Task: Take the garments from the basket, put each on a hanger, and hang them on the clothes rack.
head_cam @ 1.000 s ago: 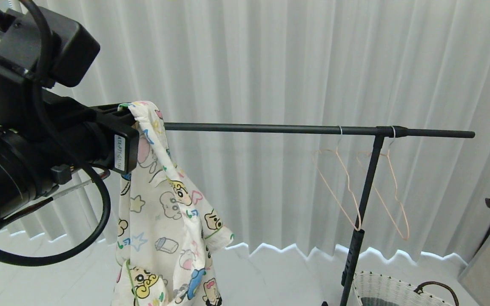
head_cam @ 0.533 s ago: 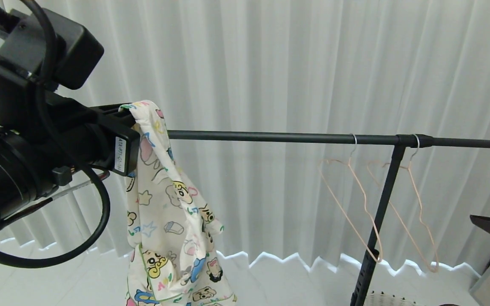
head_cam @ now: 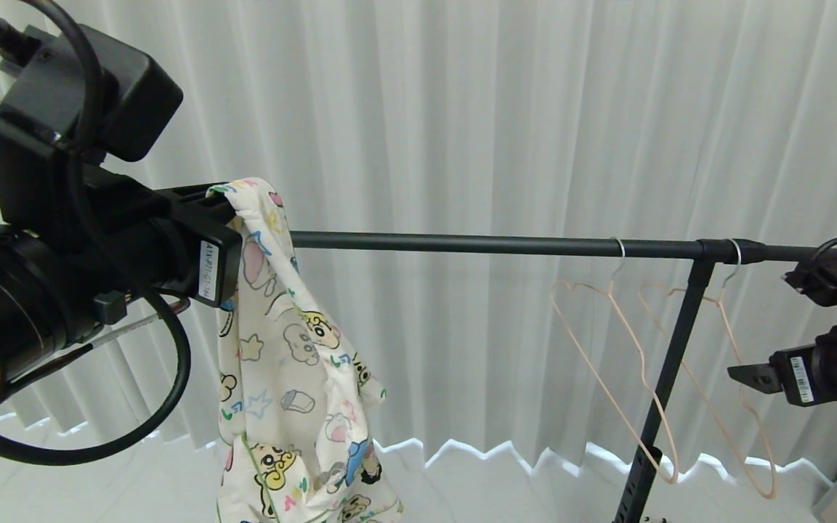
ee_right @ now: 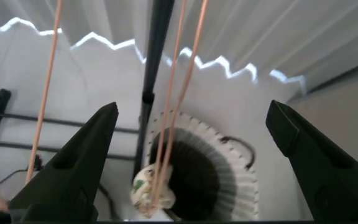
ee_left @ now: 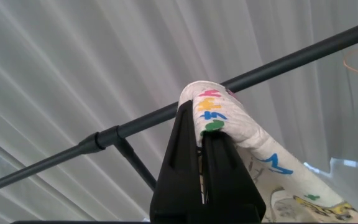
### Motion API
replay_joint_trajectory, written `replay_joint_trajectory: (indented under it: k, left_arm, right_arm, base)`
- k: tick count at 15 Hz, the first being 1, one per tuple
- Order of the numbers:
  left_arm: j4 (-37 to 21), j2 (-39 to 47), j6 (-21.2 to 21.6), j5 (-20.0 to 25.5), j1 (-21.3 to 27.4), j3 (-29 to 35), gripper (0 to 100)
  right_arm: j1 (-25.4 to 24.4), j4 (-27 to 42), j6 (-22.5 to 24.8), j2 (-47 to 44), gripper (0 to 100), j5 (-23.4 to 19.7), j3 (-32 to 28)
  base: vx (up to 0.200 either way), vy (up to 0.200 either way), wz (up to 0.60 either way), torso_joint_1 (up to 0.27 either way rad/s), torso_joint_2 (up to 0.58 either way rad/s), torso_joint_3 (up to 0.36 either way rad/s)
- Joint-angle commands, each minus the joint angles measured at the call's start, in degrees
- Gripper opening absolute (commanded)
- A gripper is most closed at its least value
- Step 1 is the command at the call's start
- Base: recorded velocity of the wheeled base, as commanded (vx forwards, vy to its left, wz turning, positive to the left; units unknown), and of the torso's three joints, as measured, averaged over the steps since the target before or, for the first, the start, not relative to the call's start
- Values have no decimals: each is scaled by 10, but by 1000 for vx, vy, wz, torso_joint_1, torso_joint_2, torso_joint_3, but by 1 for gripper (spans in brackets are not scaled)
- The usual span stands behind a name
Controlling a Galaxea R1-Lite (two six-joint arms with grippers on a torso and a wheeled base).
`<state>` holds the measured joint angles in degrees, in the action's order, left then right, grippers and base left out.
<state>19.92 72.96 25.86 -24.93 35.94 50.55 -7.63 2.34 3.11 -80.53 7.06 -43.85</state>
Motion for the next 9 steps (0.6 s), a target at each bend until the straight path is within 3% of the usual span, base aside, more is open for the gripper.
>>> replay_joint_trajectory:
  k: [1,5,9]
  left_arm:
    - [0,0,0,0,0,1,0]
    - [0,-1,0,0,0,1,0]
    - [0,1,1,0,0,1,0]
  right_arm:
    - [1,-18,-23,-76,100,1,0]
    - [23,-111,-32,-157,100,1,-1]
    - [41,-129,-49,-187,100,-3,0]
  base:
    - [0,0,0,0,0,0]
    - [0,0,0,0,0,0]
    - [0,0,0,0,0,0]
